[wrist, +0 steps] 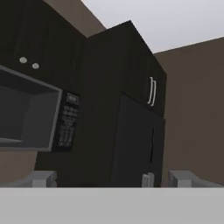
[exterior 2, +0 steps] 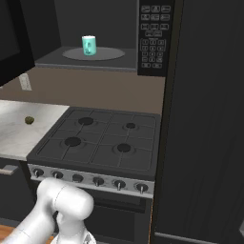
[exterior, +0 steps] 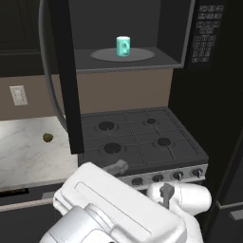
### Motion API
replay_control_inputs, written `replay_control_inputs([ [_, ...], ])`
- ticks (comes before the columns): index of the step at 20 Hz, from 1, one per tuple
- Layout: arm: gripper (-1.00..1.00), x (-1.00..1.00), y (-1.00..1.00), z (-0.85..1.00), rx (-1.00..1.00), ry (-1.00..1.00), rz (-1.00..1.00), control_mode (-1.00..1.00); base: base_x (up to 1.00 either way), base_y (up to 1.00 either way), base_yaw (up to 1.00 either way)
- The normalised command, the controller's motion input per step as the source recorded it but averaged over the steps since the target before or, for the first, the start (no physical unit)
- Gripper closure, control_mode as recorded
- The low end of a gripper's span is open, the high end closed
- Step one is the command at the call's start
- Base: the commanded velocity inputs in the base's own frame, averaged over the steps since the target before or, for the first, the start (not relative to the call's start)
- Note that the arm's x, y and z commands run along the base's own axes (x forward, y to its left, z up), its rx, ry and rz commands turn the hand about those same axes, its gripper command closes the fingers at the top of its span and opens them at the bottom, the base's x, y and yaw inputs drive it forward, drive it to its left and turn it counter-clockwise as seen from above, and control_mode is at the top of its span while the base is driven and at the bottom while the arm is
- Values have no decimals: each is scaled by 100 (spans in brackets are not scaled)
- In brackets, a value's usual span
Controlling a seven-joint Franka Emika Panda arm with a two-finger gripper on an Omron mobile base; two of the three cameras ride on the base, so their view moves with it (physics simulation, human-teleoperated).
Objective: Pick the mug from the counter and place it inside the microwave. Then close the microwave.
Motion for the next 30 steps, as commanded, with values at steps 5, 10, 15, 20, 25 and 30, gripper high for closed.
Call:
replay_control_inputs([
  [5, -100, 0, 72, 0, -5, 0, -16, -100, 0, 0, 0],
  [10, -100, 5, 55, 0, -3, 0, -8, -100, 0, 0, 0],
  [15, -100, 18, 32, -4, 0, 0, -6, -100, 0, 0, 0],
  [20, -100, 30, 21, -7, 0, 0, -3, -100, 0, 0, 0],
  [25, -100, 29, 24, 0, 0, 0, -2, -100, 0, 0, 0],
  [30, -100, 36, 27, 0, -1, 0, 0, -100, 0, 0, 0],
])
